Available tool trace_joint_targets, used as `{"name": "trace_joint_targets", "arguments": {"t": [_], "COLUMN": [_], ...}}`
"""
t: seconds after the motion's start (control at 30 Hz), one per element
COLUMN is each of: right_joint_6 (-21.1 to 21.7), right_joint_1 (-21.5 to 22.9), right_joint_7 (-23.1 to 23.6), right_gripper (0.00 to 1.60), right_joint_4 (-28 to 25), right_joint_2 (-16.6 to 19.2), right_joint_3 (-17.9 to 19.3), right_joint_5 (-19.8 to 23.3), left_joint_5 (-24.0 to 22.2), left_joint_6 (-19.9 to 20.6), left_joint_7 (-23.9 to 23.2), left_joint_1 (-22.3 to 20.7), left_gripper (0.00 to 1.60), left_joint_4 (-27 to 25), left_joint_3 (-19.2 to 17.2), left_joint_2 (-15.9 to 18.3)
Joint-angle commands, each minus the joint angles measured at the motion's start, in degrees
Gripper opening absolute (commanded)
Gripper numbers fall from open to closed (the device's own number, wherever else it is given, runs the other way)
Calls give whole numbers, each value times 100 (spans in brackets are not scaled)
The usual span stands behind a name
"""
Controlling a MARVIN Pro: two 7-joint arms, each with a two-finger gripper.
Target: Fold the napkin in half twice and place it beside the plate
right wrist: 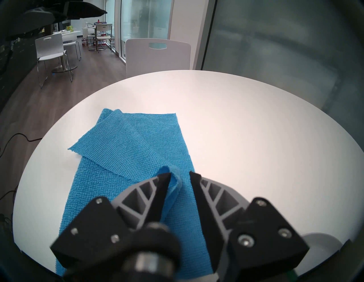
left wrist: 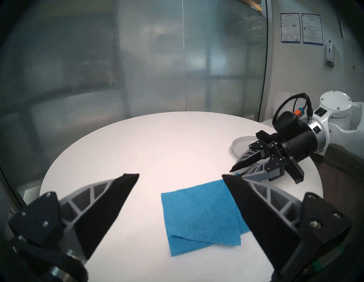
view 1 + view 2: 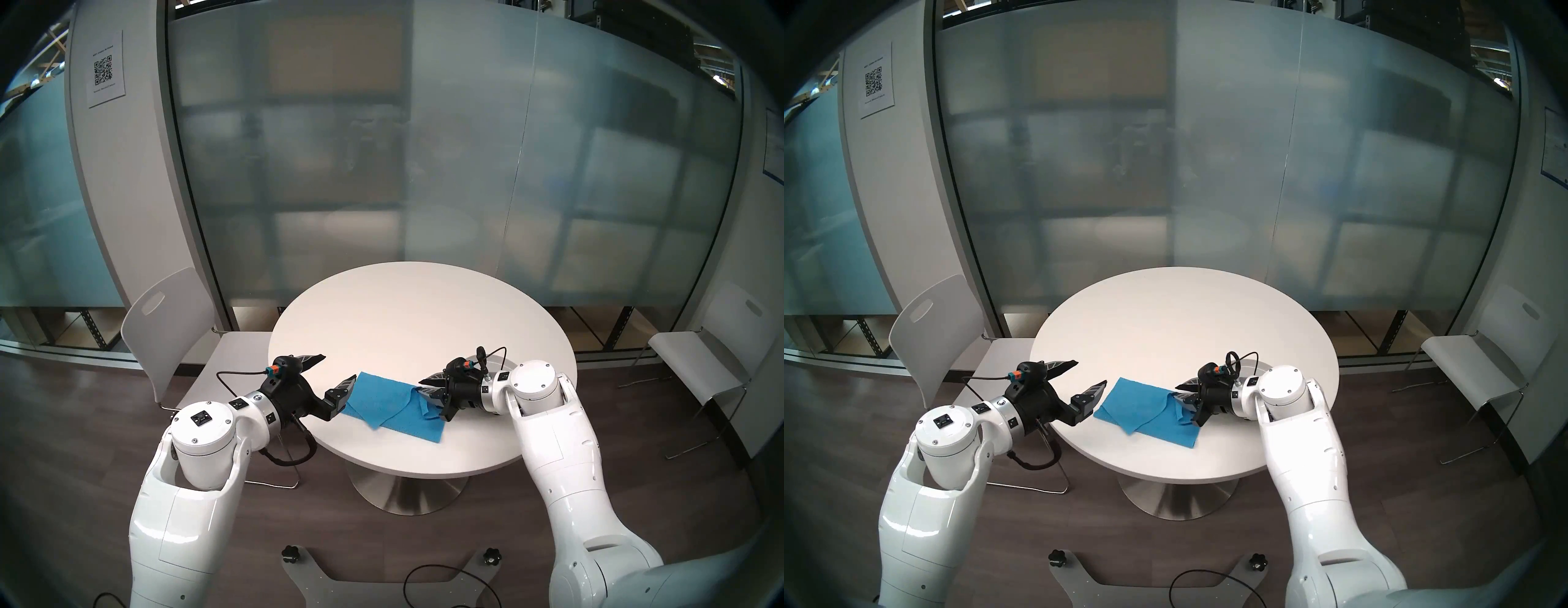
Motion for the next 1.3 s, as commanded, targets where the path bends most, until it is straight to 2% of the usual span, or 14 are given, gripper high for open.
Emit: {"name": "trace_joint_targets", "arguments": {"t": [0.0, 0.13, 0.2, 0.27, 0.3, 0.37, 0.4, 0.43, 0.57, 0.77, 0.8, 0.83, 0.97, 1.27], "right_joint_6": [2, 13, 26, 36, 39, 47, 51, 54, 74, 82, 82, 81, 79, 125], "right_joint_1": [50, 32, 21, 16, 15, 11, 11, 10, -2, -4, -4, -5, -8, -31], "right_joint_7": [-1, 3, 3, 5, 4, 2, 2, 1, -9, -15, -16, -16, -18, 0], "right_gripper": [86, 85, 85, 85, 83, 85, 85, 83, 83, 82, 83, 82, 82, 82], "right_joint_4": [-155, -186, -205, -217, -222, -229, -231, -234, -261, -238, -236, -238, -239, -290], "right_joint_2": [-61, -80, -88, -92, -92, -94, -94, -94, -98, -88, -86, -84, -82, -82], "right_joint_3": [-33, -46, -55, -61, -63, -67, -69, -70, -72, -81, -83, -86, -92, -102], "right_joint_5": [13, 11, 11, 12, 12, 12, 11, 10, 8, 12, 13, 14, 17, 14], "left_joint_5": [102, 176, 189, 189, 194, 223, 245, 259, 233, 330, 340, 355, 403, 476], "left_joint_6": [-95, -105, -105, -68, -55, -35, -33, -45, 106, 117, 111, 124, 132, 144], "left_joint_7": [-194, -220, -211, -233, -243, -289, -302, -301, -394, -451, -438, -421, -399, -333], "left_joint_1": [34, 5, -21, -59, -78, -125, -143, -153, -227, -215, -217, -230, -312, -537], "left_gripper": [160, 160, 142, 139, 124, 114, 104, 79, 75, 75, 65, 63, 65, 58], "left_joint_4": [96, 193, 239, 275, 291, 333, 365, 392, 464, 583, 602, 637, 772, 1063], "left_joint_3": [45, 52, 47, 51, 57, 94, 120, 132, 156, 303, 320, 343, 413, 482], "left_joint_2": [254, 276, 253, 242, 238, 254, 259, 248, 240, 285, 276, 268, 270, 207]}}
